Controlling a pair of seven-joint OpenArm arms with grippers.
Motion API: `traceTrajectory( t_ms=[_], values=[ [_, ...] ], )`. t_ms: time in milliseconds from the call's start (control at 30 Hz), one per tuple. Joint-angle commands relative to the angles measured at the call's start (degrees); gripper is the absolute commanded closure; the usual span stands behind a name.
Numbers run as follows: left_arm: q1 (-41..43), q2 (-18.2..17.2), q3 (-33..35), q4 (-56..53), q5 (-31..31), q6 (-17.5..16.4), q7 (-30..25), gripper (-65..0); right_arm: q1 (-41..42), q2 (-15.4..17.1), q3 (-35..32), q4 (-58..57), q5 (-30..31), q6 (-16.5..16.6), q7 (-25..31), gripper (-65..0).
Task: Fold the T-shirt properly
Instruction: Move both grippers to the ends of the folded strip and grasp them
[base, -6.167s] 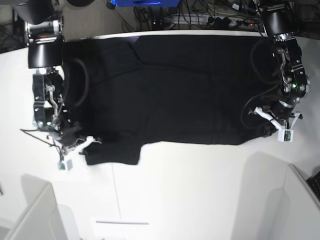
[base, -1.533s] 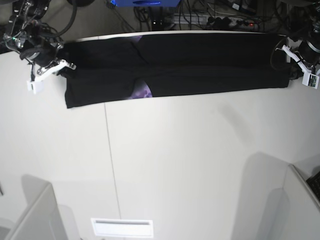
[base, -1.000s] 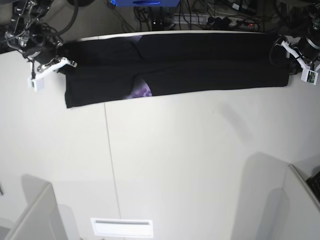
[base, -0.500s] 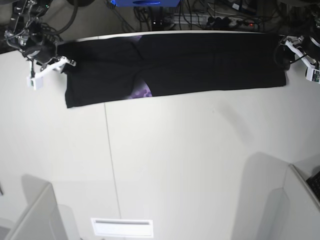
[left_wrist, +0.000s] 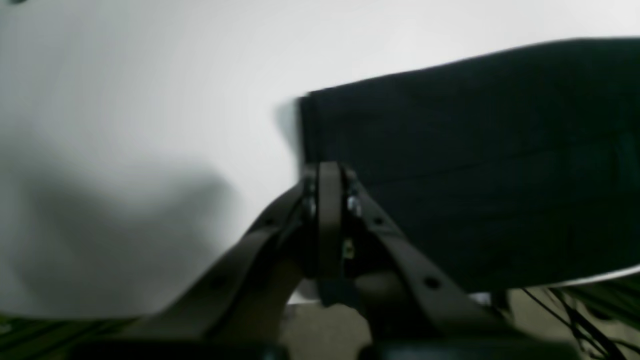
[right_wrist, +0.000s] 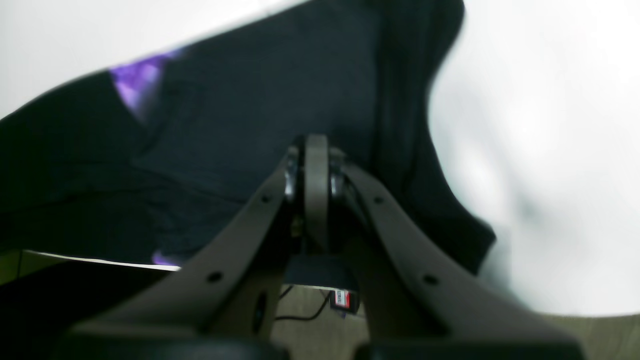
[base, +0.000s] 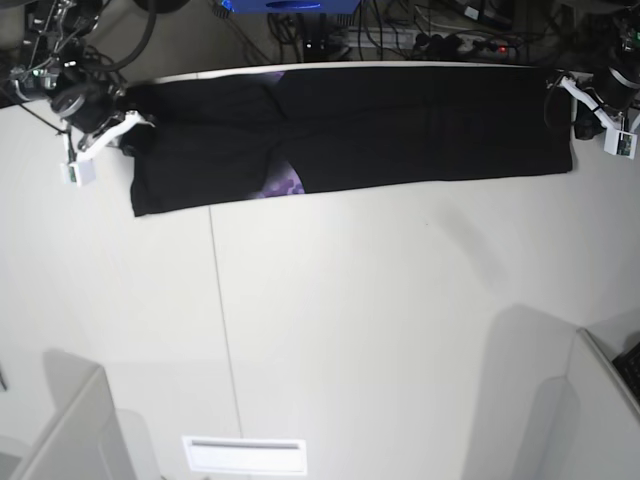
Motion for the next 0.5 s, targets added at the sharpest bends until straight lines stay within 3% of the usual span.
traceTrajectory(
  t_ms=[0, 67, 167, 233, 467],
  values=[
    [0.5, -0.4, 0.8, -0.7, -0.3, -0.3, -0.7, 0.0, 0.0, 0.8, -1.4, -0.3, 1.1, 0.5, 1.5, 0.0],
    [0.5, -0.4, 3.1, -3.0, -0.3, -0.3, -2.0, 0.0, 0.1, 1.1, -3.0, -2.5, 0.7, 0.5, 1.7, 0.0],
    [0.6, 0.7, 5.6, -7.1, 0.6, -0.3, -8.7, 0.0, 1.8, 0.7, -4.0, -6.0, -3.7, 0.5, 2.6, 0.0],
    [0.5, 1.2, 7.4, -9.3, 4.8, 1.9, -11.8, 0.0, 2.9, 0.0, -4.0, -8.4, -7.3, 0.6, 2.8, 0.0],
    [-4.5, 1.1, 9.8, -18.2, 8.7, 2.7, -13.7, 0.0, 6.6, -1.4, -4.0, -11.0, -15.4, 0.8, 2.8, 0.0]
  ],
)
